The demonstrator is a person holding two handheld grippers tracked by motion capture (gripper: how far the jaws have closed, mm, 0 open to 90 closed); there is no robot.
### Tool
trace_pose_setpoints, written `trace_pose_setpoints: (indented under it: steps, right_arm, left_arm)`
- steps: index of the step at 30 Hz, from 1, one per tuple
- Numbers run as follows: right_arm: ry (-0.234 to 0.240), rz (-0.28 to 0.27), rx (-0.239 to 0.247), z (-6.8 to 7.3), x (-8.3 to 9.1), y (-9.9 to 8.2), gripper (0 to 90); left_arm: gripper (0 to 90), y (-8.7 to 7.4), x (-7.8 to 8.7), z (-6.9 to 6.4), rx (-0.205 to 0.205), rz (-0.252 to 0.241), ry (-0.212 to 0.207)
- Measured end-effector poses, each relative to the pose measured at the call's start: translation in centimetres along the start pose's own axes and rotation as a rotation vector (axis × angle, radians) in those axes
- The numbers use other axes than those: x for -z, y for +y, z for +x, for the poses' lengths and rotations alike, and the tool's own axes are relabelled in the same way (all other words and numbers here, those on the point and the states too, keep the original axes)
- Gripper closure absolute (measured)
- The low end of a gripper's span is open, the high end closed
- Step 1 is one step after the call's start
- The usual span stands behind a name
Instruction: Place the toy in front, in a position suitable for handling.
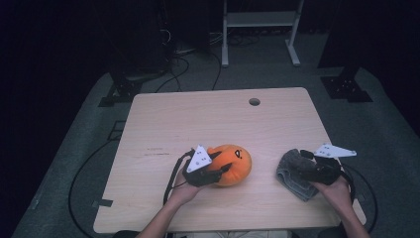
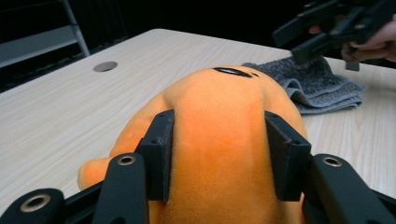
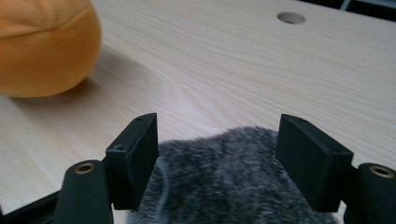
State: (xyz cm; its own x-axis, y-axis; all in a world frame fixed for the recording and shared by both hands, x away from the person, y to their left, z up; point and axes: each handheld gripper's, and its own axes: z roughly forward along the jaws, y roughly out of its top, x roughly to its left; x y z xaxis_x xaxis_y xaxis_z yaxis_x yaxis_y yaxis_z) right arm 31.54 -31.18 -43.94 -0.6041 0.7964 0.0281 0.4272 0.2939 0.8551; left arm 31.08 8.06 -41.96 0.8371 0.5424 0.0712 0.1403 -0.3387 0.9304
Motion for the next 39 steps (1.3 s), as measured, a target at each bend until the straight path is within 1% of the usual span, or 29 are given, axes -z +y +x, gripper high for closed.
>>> trace_pose_setpoints:
  steps: [4,6,7,10,11,12,17,19,21,24,27,29,33,35,37,39]
  right_arm:
    - [-0.023,0.042,-0.014,-1.0,-0.7,-0.2,31.8]
    - [-0.035,0.065,-0.013,-1.2,-1.1,-0.2,36.8]
    - [-0.034,0.075,-0.005,-1.3,-1.3,-0.2,38.9]
    - [-0.041,0.110,-0.006,-1.6,-1.8,-0.3,44.3]
    - [-0.041,0.119,-0.005,-1.7,-2.0,-0.3,44.7]
    - [-0.044,0.128,-0.006,-1.7,-2.2,-0.4,45.4]
    - [-0.045,0.172,-0.009,-1.8,-2.8,-0.5,50.6]
    - [-0.046,0.192,-0.004,-1.7,-3.1,-0.6,53.2]
    - [-0.052,0.221,0.006,-1.6,-3.4,-0.7,57.0]
    - [-0.055,0.248,0.015,-1.6,-3.8,-0.9,63.4]
    - [-0.058,0.261,0.019,-1.5,-4.0,-0.9,70.2]
    - [-0.049,0.262,0.015,-1.4,-3.9,-0.9,74.7]
    - [-0.043,0.256,0.020,-1.3,-3.6,-0.9,78.7]
    - [-0.034,0.223,0.025,-1.2,-3.1,-0.9,79.7]
    - [-0.018,0.201,0.019,-1.1,-2.7,-0.9,79.9]
    - [0.009,0.171,0.009,-0.9,-2.3,-0.8,80.1]
  left_arm:
    - [49.3,-0.1,-0.6,-0.5,-0.020,0.017,-0.018]
    - [48.9,-0.1,-0.8,-0.8,-0.024,0.023,-0.028]
    - [48.7,-0.1,-0.9,-0.8,-0.030,0.028,-0.034]
    - [47.9,-0.3,-1.2,-1.1,-0.048,0.043,-0.050]
    - [47.5,-0.4,-1.3,-1.2,-0.053,0.048,-0.057]
    - [47.1,-0.5,-1.4,-1.2,-0.051,0.055,-0.061]
    - [44.7,-0.6,-1.4,-1.2,-0.054,0.051,-0.074]
    - [41.6,-0.6,-1.4,-1.2,-0.056,0.054,-0.078]
    - [36.2,-0.5,-1.3,-1.2,-0.054,0.059,-0.078]
    - [24.4,-0.3,-1.0,-1.0,-0.038,0.052,-0.085]
    - [16.9,0.1,0.1,-0.5,-0.012,0.028,-0.087]
    - [15.5,-0.2,1.0,-0.3,0.001,0.009,-0.084]
    - [15.2,-1.0,1.7,0.5,0.012,0.050,-0.071]
    - [14.0,-1.2,1.6,0.7,0.025,0.057,-0.079]
    - [14.2,-1.3,1.5,0.7,0.021,0.064,-0.089]
    - [15.9,-1.4,1.2,0.6,0.010,0.071,-0.099]
